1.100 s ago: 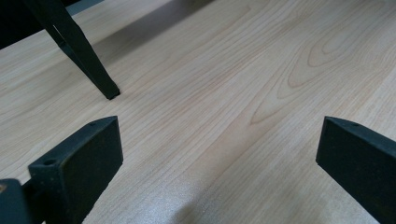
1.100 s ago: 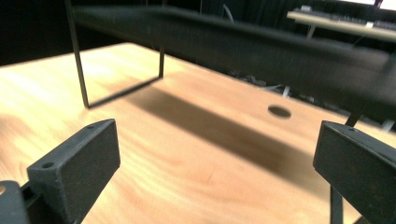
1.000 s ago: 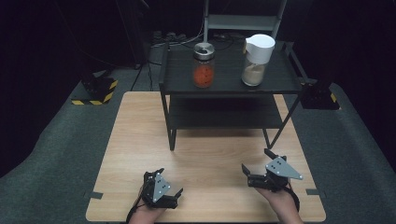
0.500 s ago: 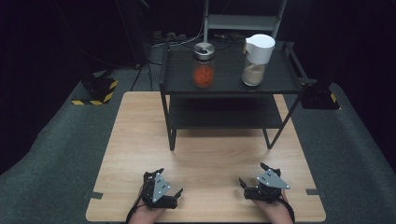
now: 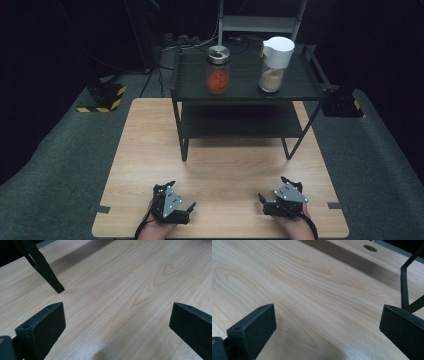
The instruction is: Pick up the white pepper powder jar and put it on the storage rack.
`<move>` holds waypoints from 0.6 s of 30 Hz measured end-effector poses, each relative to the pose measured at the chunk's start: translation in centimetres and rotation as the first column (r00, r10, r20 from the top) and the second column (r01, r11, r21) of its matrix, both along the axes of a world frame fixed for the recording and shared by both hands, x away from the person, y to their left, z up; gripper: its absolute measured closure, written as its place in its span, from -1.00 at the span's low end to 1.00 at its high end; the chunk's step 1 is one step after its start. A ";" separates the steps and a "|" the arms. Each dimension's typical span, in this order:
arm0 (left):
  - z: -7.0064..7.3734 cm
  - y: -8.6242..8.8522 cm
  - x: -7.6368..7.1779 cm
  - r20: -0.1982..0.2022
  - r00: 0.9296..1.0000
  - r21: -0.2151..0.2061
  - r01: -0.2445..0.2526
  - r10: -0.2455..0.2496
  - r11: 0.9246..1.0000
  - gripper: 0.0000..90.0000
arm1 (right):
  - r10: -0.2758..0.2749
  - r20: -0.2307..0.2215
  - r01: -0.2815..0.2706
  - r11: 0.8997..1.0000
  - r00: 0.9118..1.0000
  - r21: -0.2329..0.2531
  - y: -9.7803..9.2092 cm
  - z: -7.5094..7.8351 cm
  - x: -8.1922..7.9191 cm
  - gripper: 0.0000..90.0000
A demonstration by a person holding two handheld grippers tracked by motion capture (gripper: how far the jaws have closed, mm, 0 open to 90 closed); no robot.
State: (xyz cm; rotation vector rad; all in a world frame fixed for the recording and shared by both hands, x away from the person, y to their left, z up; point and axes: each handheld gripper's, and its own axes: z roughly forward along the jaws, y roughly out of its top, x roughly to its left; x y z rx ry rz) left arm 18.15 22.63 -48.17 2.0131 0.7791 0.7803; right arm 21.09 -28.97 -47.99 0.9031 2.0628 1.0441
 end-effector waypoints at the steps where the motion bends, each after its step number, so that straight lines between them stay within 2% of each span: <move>1: 0.0 0.0 0.0 0.001 1.000 0.002 0.001 -0.001 1.000 -0.98 | 0.002 -0.002 -0.002 1.000 1.000 -0.005 0.1 0.0 0.0 -1.00; 7: -0.1 -0.2 -0.2 0.015 1.000 0.012 -0.004 0.004 1.000 -0.98 | 0.015 0.001 -0.015 0.999 1.000 -0.030 0.3 0.1 0.0 -0.99; 11: -0.1 -0.4 -0.4 0.021 1.000 0.026 -0.007 0.007 1.000 -0.98 | 0.014 -0.011 -0.014 0.999 1.000 -0.031 0.4 0.2 0.3 -0.99; 18: 0.2 -0.1 0.1 -0.012 1.000 0.015 0.003 -0.002 1.000 -0.98 | 0.016 -0.012 -0.016 1.000 1.000 -0.022 0.2 0.2 0.3 -0.99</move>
